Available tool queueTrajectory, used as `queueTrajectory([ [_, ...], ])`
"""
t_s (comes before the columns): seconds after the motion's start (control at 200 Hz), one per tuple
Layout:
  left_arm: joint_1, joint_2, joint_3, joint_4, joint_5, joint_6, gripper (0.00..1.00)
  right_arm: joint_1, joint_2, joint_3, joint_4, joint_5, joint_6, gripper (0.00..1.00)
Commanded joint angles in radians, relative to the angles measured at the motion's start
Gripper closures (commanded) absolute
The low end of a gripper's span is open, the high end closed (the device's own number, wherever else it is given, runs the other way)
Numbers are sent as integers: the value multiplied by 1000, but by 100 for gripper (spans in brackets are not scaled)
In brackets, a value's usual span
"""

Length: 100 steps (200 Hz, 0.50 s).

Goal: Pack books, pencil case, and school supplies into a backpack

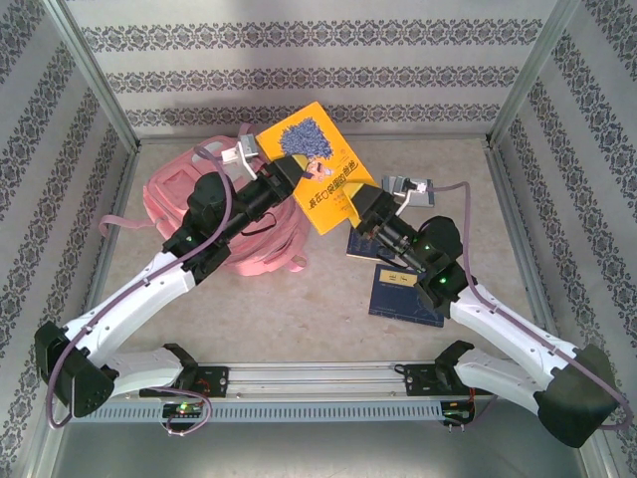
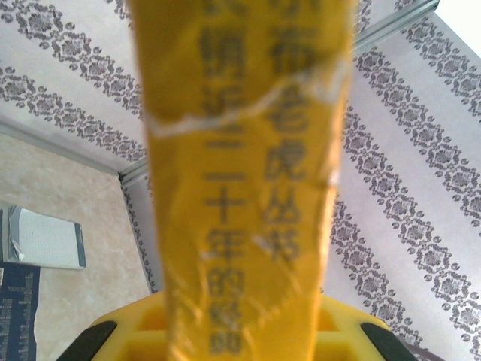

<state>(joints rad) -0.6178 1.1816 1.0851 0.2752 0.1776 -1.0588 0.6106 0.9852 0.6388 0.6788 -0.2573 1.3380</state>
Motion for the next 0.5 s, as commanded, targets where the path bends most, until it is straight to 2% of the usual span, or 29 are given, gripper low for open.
queueTrajectory([
  [0.0,4,-44,52,72,-64,27,100,-13,-48,-1,40,39,-28,6],
  [0.085,4,-48,70,63,-64,36,100,-22,-67,-37,10,73,-43,5],
  [0.18,4,-45,86,61,-63,34,100,-47,-44,-42,-5,27,-44,5],
  [0.375,4,-36,111,50,-51,43,100,-48,38,-36,116,-63,6,4],
  [0.495,4,-32,108,54,-50,37,100,-27,49,-8,147,-75,-6,5],
])
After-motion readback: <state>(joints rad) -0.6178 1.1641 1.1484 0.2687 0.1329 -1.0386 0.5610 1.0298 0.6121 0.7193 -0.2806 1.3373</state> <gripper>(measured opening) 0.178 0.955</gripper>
